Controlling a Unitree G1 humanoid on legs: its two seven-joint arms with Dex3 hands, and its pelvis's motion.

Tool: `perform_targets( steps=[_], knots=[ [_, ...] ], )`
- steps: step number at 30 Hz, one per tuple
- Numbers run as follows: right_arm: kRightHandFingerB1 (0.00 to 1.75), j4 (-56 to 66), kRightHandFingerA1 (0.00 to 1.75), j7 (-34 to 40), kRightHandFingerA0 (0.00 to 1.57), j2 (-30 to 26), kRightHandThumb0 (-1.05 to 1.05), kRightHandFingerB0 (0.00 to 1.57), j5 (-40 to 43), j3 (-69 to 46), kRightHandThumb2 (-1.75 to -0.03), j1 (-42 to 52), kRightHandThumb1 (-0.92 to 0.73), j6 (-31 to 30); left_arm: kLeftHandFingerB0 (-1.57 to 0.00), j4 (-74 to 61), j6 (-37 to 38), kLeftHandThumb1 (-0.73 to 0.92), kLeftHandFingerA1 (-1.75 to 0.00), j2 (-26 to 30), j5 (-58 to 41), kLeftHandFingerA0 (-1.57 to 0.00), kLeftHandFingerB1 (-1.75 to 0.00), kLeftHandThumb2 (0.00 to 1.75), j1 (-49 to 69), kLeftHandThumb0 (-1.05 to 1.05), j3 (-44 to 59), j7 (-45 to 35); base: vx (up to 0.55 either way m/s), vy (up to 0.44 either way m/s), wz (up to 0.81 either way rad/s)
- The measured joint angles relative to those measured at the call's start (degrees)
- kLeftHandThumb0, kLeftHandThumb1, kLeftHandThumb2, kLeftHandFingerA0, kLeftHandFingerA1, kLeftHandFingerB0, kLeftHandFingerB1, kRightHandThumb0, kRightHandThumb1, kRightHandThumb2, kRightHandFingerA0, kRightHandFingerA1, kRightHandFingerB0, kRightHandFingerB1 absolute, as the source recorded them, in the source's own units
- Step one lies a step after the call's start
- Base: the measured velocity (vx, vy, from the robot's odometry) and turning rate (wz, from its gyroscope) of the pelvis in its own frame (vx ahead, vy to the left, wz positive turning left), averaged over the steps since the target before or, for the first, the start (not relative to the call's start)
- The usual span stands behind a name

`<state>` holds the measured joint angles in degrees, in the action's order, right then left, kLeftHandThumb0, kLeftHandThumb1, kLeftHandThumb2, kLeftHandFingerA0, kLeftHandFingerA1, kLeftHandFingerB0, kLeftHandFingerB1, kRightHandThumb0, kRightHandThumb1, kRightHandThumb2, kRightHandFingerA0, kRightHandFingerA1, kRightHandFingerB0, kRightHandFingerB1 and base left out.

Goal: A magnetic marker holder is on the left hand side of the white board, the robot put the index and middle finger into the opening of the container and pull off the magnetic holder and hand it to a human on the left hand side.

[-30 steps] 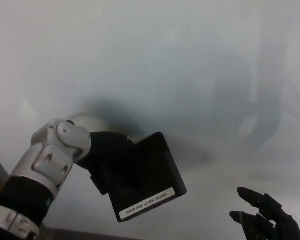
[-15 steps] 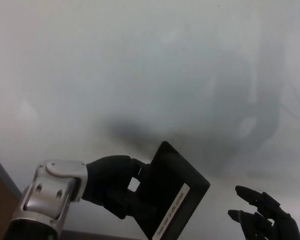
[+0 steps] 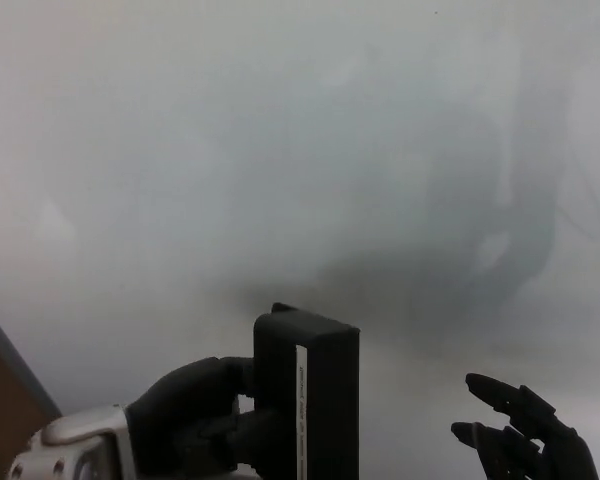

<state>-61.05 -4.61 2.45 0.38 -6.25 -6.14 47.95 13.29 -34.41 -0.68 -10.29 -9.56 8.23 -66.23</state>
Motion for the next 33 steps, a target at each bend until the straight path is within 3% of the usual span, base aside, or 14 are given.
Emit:
perform_targets(
  steps=[3,4,14,15,18,19,21,23,24,27,28,29,30,33],
  knots=[
    [0.42,0.0,0.48,0.0,0.72,0.0,-0.6,0.56,0.0,0.3,-0.63,0.0,-0.77,0.0,-0.68,-1.2,-1.4,0.78,-1.27,-0.1,-3.1,-0.9,-0.81,0.65,2.2,-0.62,3.9,0.0,0.0,0.0,0.0],
    [0.43,0.0,0.49,0.0,0.73,0.0,-0.59,0.57,0.0,0.3,-0.63,0.0,-0.76,0.0,-0.68,-1.5,-1.7,0.74,-1.13,0.0,-3.9,-0.92,-0.85,0.62,2.6,-0.6,4.7,0.0,0.0,0.0,0.0],
    [0.43,-0.1,0.48,0.0,0.74,0.0,-0.59,0.57,-0.1,1.1,-0.63,0.0,-0.77,0.0,-0.69,-4.9,-4.2,0.75,-1.04,-0.1,-11.4,-1.05,-0.78,0.63,5.7,-0.62,13.0,0.1,0.0,0.0,0.0],
    [0.42,-0.1,0.48,0.0,0.74,0.0,-0.6,0.58,-0.1,1.2,-0.63,0.0,-0.77,0.0,-0.88,-5.6,-4.5,0.69,-0.82,-0.2,-12.8,-1.04,-0.73,0.6,6.2,-0.63,14.4,0.1,0.0,0.0,0.0],
    [0.42,-0.1,0.48,0.0,0.73,0.0,-0.6,0.58,-0.2,1.3,-0.63,0.0,-0.77,0.0,-0.93,-6.3,-5.0,0.61,-0.67,-0.2,-14.6,-0.99,-0.53,0.59,6.7,-0.68,16.2,0.1,0.0,0.0,0.0],
    [0.43,-0.1,0.49,0.1,0.74,0.0,-0.6,0.58,-0.3,1.4,-0.63,0.0,-0.76,0.0,-0.8,-6.5,-5.4,0.58,-0.55,-0.1,-15.9,-0.92,-0.43,0.59,6.8,-0.66,17.5,0.1,0.0,0.0,0.0],
    [0.43,-0.2,0.49,0.1,0.74,0.0,-0.6,0.58,-0.4,1.5,-0.63,0.0,-0.76,0.0,-0.8,-6.7,-6.0,0.58,-0.55,0.0,-17.5,-0.92,-0.43,0.59,7.0,-0.66,19.0,0.1,0.0,0.0,0.0],
    [0.42,-0.2,0.48,0.1,0.74,0.0,-0.6,0.58,-0.5,1.6,-0.63,0.1,-0.76,0.0,-0.68,-7.0,-6.7,0.52,-0.54,-0.1,-19.4,-0.84,-0.45,0.57,7.2,-0.6,20.6,0.1,0.0,0.0,0.0],
    [0.42,-0.2,0.48,0.1,0.74,0.0,-0.6,0.58,-0.5,1.6,-0.63,0.1,-0.76,0.0,-0.54,-7.1,-6.8,0.52,-0.55,-0.1,-19.7,-0.77,-0.4,0.57,7.3,-0.7,20.9,0.1,0.0,0.0,0.0],
    [0.42,-0.3,0.48,0.2,0.74,0.0,-0.61,0.58,-0.8,1.8,-0.63,0.2,-0.77,0.0,-0.43,-8.1,-7.6,0.56,-0.61,-0.6,-22.3,-0.78,-0.36,0.58,7.8,-0.86,22.7,0.1,0.0,0.0,0.0],
    [0.43,-0.3,0.48,0.2,0.75,0.0,-0.6,0.59,-0.9,1.8,-0.63,0.2,-0.76,0.0,-0.29,-8.3,-7.7,0.49,-0.53,-0.8,-22.7,-0.59,-0.42,0.94,7.9,-1.05,23.0,0.1,0.0,0.0,0.0],
    [0.43,-0.3,0.48,0.2,0.75,0.0,-0.6,0.59,-1.0,1.9,-0.63,0.3,-0.76,0.0,-0.29,-8.8,-7.9,0.49,-0.53,-1.3,-23.6,-0.59,-0.42,0.94,8.2,-1.05,23.3,0.1,0.0,0.0,0.0],
    [0.43,-0.3,0.49,0.2,0.75,0.0,-0.59,0.59,-1.0,1.9,-0.63,0.3,-0.76,0.0,-0.39,-9.0,-8.0,0.45,-0.42,-1.6,-24.0,-0.47,-0.44,0.9,8.4,-1.05,23.5,0.1,0.0,0.0,0.0],
    [0.44,-0.4,0.49,0.3,0.75,0.0,-0.6,0.59,-1.2,2.1,-0.63,0.7,-0.76,0.0,-0.39,-11.0,-8.8,0.44,-0.42,-3.1,-26.9,-0.48,-0.43,0.89,9.7,-1.02,24.4,0.0,0.0,0.0,0.0]
  ],
)
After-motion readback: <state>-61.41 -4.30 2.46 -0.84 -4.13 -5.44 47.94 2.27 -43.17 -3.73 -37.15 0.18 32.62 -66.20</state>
